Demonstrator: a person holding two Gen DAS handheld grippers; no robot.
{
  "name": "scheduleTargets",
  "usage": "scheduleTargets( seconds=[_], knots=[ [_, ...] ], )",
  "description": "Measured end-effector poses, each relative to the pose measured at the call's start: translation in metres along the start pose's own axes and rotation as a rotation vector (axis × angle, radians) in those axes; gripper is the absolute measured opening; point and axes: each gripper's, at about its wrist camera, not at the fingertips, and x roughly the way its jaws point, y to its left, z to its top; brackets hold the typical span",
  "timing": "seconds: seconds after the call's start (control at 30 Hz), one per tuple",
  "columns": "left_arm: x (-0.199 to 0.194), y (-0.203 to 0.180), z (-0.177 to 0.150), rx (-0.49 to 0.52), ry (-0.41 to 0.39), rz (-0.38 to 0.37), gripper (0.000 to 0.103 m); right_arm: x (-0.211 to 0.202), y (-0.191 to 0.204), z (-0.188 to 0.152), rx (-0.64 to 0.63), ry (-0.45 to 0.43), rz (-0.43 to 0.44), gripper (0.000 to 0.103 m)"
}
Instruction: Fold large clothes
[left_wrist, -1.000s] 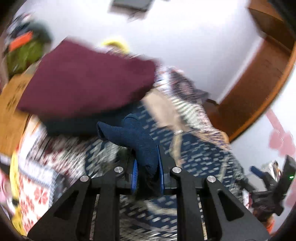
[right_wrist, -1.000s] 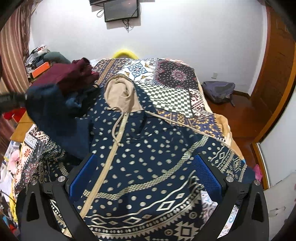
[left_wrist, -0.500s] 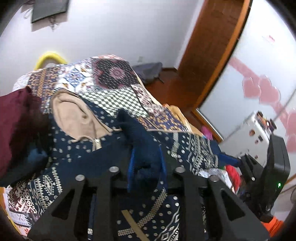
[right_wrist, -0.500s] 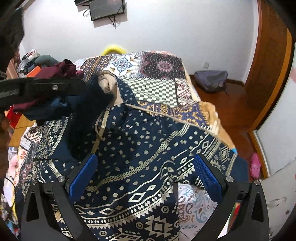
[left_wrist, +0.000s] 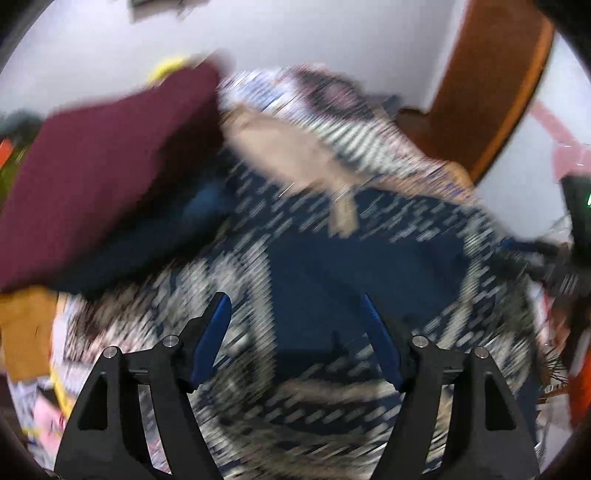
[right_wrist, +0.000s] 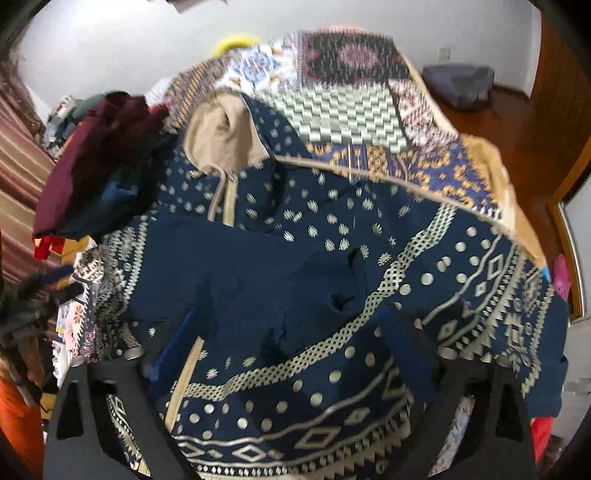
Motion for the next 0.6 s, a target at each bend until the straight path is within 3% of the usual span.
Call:
scheduleTargets(
  seconds=[0.17,0.27,0.37,0.43,0.5,0.6],
  knots=[
    [0.027,0.061,-0.053,-0.083,0.135,0.066,0.071,0.035,-0.007,0.002,0.037,0.116,0.017,0.072],
    [0.041,0.076,-0.083,-0.116,0.188,0.064,0.071,0.043,-0.008,-0.001,0.04,0.095,0.001,0.066],
    [0.054,0.08,-0.107,-0.152,0.22,0.011,0.072,0.043,-0.003,-0.004,0.021,0.066,-0.064,0.038],
    [0.057,0.083,-0.116,-0.183,0.185,0.008,0.079,0.044,-0.001,-0.003,0.005,0.058,-0.123,0.015],
    [0.059,0.088,-0.115,-0.207,0.158,0.038,0.082,0.037,-0.002,0.0,0.004,0.042,-0.128,0.009],
    [0.06,0.095,-0.11,-0.248,0.126,0.108,0.082,0.011,0.0,0.012,0.001,-0.032,-0.117,0.009]
  ],
)
